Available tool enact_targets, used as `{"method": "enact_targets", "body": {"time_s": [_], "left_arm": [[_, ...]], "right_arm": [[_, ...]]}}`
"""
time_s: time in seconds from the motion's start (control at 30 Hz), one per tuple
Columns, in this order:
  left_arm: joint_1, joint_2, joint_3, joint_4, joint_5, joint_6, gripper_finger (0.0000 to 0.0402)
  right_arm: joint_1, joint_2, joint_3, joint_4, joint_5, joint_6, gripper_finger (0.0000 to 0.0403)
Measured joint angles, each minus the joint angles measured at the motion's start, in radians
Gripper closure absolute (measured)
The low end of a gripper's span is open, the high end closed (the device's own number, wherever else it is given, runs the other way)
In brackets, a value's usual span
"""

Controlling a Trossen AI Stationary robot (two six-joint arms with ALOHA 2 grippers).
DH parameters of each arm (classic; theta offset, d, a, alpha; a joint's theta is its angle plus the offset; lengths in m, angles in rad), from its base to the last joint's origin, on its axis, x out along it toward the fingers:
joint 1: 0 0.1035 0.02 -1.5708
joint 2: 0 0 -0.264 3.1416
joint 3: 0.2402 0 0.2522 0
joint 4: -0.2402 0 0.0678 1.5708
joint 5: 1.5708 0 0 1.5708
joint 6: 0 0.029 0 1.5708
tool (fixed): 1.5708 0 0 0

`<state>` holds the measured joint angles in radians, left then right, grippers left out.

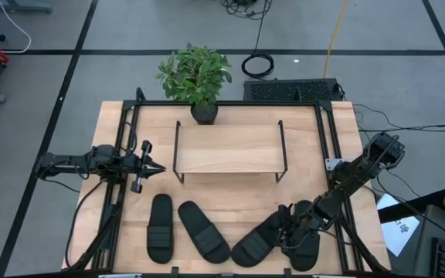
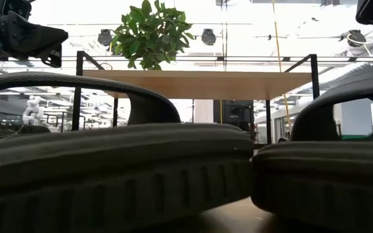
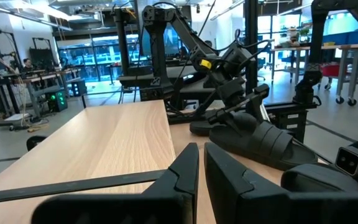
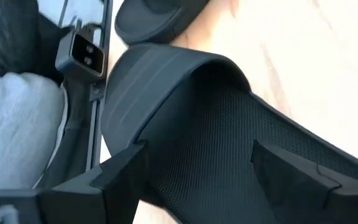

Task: Pick and place slides into the shelf
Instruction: Put the middle right black slide on the shelf

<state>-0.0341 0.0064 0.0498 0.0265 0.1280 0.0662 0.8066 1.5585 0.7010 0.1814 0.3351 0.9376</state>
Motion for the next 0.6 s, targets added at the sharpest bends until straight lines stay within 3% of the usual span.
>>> {"method": "enact_targets", "body": {"time_s": [0.3,0.6], "left_arm": [[0.000,0.000,0.000,0.000,0.000,0.000,0.0369],[0.000,0.000,0.000,0.000,0.000,0.000,0.0369]], "right_arm": [[-0.015,-0.043,0.000,-0.042,-0.053,-0.021,0.0124],[-0.013,-0.174,0.000,-0.087,0.003,-0.033,0.0124]]}}
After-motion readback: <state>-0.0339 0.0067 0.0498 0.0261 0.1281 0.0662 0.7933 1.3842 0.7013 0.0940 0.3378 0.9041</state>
